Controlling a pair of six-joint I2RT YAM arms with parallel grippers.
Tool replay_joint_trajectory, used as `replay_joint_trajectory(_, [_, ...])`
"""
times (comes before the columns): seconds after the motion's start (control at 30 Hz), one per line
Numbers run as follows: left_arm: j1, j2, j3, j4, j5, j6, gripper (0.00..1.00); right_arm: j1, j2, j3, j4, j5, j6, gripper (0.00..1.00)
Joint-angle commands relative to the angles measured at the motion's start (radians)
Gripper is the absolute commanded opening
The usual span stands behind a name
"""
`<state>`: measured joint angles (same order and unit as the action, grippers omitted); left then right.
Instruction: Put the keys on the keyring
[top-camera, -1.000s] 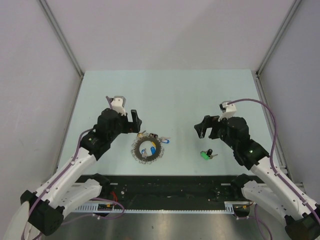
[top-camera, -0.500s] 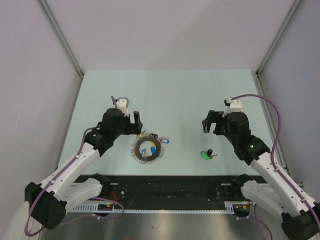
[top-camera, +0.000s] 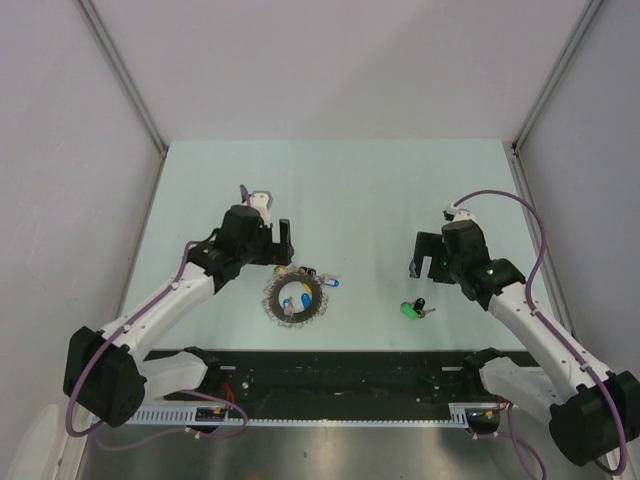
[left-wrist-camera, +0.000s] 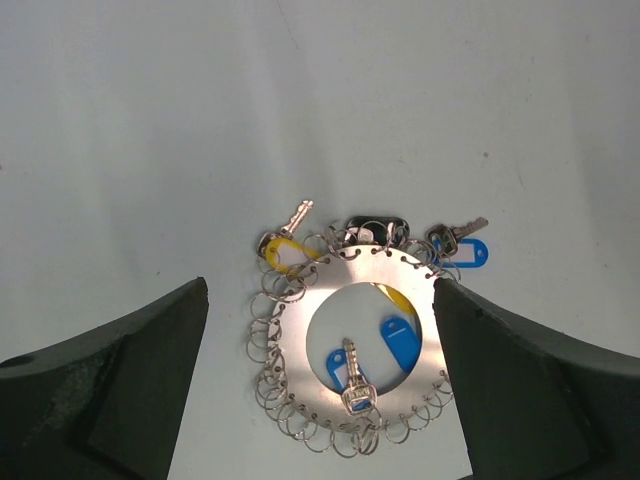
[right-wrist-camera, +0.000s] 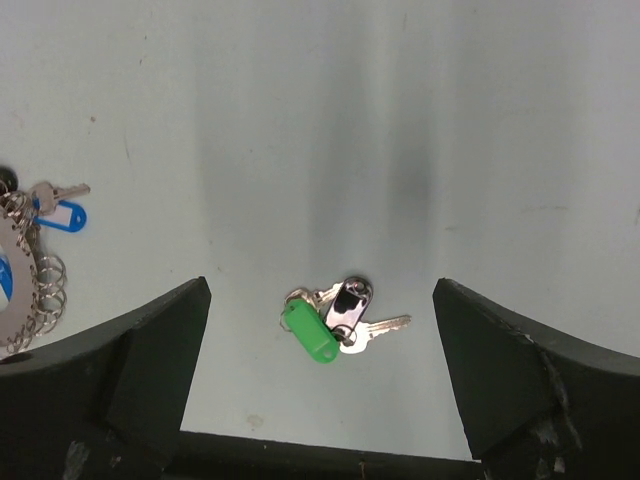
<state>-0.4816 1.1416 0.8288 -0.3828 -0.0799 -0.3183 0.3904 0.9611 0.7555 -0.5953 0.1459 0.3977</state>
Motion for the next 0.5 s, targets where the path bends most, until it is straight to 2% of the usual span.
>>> replay_joint_trajectory(0.0, [-0.011,0.015,-0.02,0.002,0.048,-0.06,0.96,-0.001,-0.012,0.008,-0.021,-0.054,0.03,1.0])
replay_joint_trajectory(0.17, [-0.077,0.018,-0.085,0.027,0.019,-0.12,0.83,-0.002,-0.009,-0.03,0.048,-0.114,0.035,1.0])
replay_joint_trajectory(0.33, [-0.213,0.088,-0.079,0.045,0.002,-0.159,0.79,0.001,0.037,-0.047,0.107,-0.189,0.038,0.98])
replay_joint_trajectory(0.47, [-0.275,0.171,-0.054,0.033,0.049,-0.154,0.76,0.004,0.054,-0.062,0.14,-0.223,0.032,0.98])
